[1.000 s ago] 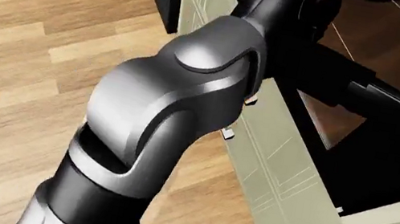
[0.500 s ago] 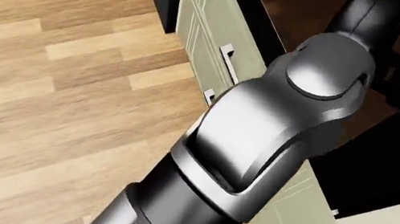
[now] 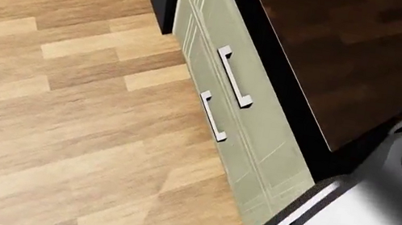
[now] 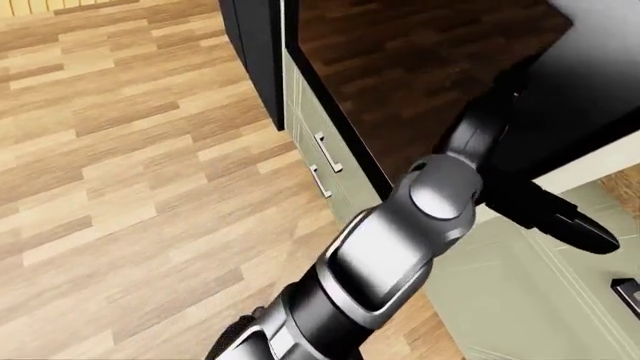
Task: Close the oven door.
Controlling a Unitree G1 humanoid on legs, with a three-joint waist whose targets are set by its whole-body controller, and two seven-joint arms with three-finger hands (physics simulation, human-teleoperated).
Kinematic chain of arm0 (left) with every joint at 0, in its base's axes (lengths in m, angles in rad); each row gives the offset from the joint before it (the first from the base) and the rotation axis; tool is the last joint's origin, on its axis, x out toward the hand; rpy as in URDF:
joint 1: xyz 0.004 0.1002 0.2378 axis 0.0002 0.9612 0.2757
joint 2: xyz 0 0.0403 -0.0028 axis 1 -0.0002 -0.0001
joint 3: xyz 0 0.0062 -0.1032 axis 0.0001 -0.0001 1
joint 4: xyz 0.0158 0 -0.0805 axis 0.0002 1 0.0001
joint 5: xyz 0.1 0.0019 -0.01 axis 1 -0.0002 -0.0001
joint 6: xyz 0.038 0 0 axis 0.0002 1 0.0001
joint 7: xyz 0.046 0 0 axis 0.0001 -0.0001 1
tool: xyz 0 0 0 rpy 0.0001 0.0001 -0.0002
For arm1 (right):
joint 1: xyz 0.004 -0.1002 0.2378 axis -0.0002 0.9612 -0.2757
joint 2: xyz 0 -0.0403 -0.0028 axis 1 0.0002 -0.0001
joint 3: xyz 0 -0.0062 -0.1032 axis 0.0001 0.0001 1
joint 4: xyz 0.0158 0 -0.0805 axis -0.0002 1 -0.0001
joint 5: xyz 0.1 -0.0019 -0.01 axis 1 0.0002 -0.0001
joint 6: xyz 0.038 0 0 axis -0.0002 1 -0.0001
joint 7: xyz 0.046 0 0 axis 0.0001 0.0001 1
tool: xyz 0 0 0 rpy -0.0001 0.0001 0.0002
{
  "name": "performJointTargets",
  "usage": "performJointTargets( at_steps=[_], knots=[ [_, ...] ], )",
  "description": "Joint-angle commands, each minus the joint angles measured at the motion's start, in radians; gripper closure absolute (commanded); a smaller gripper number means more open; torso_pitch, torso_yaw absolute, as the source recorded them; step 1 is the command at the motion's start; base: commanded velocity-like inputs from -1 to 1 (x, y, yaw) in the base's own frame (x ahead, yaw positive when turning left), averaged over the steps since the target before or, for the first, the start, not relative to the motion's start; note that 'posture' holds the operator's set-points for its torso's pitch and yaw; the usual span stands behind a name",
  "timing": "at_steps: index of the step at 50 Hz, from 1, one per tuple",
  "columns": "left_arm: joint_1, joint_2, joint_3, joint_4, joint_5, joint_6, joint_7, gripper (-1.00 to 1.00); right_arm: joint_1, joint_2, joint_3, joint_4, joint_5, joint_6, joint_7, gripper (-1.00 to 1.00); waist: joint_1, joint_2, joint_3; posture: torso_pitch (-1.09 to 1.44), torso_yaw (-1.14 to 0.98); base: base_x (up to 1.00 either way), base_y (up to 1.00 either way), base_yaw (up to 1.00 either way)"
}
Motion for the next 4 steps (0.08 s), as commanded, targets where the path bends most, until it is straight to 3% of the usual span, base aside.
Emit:
performJointTargets(
  at_steps=[1,4],
  knots=[
    [-0.033,-0.025,-0.009,-0.040,0.010,-0.022,-0.009,-1.00,0.018,-0.014,-0.010,0.001,0.013,-0.018,0.000,-1.00,0.000,-0.013,-0.027,0.49,0.00,0.00,0.00,0.00],
    [-0.033,-0.034,-0.011,-0.038,0.023,-0.022,-0.014,-1.00,0.024,-0.010,-0.019,0.001,0.013,-0.011,0.014,-1.00,0.000,-0.015,-0.027,0.49,0.00,0.00,0.00,0.00]
  ],
)
